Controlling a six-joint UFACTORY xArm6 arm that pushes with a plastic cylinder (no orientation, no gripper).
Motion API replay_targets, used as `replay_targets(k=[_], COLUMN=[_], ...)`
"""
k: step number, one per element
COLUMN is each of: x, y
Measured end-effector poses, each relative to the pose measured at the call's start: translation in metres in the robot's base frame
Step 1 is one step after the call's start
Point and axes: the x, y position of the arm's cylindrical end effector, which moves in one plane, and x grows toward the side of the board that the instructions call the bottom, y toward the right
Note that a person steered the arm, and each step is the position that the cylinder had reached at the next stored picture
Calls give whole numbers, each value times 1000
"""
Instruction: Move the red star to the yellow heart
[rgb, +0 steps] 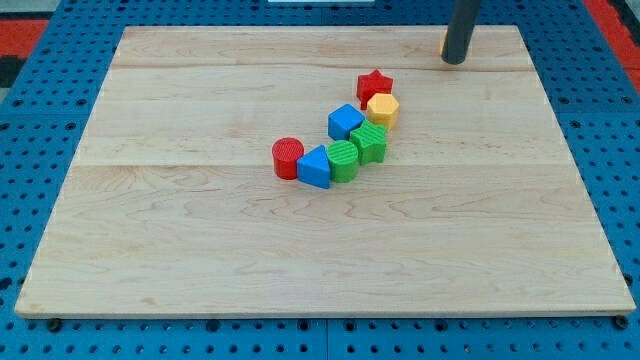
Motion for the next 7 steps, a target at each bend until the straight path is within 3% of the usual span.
replay_targets(k=[3, 5, 7], x=[-19, -15, 58], y=[4, -90, -147])
